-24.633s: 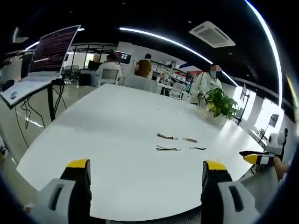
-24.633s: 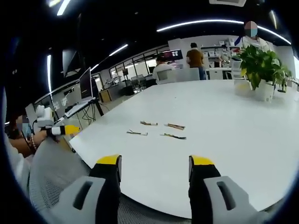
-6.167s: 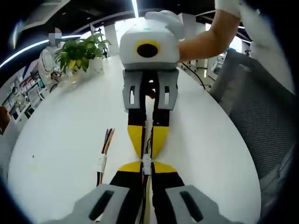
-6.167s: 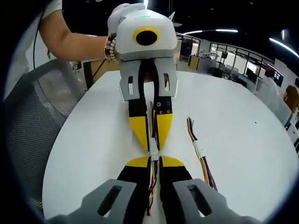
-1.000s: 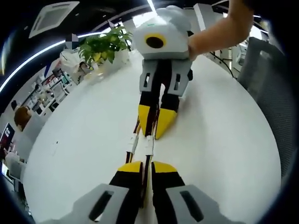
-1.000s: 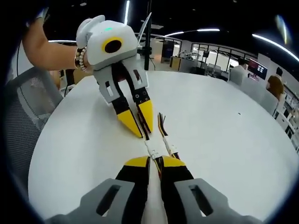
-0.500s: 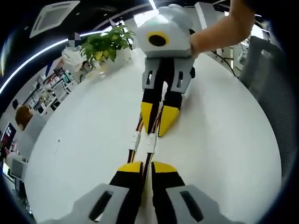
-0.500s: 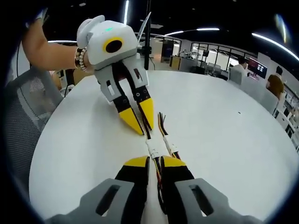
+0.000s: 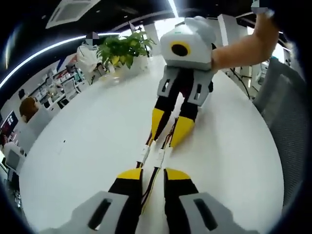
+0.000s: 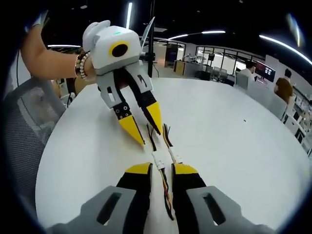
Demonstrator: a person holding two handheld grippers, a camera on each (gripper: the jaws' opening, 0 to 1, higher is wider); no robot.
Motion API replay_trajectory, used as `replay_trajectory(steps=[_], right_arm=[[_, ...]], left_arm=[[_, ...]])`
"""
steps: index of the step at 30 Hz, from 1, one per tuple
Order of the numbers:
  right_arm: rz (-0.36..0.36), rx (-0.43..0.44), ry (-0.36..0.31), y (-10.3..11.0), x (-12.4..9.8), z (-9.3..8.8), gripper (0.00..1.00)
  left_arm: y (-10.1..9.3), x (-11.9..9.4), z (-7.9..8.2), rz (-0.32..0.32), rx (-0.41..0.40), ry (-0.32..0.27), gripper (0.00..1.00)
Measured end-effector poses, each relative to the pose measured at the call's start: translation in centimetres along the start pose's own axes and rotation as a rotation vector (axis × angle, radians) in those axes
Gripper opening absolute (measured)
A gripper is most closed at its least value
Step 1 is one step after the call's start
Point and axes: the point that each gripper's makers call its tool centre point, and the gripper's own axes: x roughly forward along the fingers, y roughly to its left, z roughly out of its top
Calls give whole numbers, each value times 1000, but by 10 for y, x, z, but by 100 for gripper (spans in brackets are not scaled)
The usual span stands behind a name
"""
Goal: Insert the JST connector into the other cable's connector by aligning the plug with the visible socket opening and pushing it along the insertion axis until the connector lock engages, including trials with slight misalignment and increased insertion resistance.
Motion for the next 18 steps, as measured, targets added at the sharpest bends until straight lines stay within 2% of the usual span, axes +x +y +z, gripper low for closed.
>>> replay_trajectory(steps=[3,9,13,16,18], right_arm=[[-8,-6,-9,1,-4,6,15],[-33,16,-30,-1,-13,16,20],[-52,21,-33,0,-18,20,22],[-48,56,-49,4,-24,25,31],[-51,60,-59,6,-28,31,33]], left_arm=[[-5,-4,7,-24,-71,-45,17],[-2,-14,12,3,-79,-55,22],[-5,-22,18,19,-99,-60,31],[-8,-29,20,28,-117,-59,37],[-8,-35,23,41,-161,-66,41]])
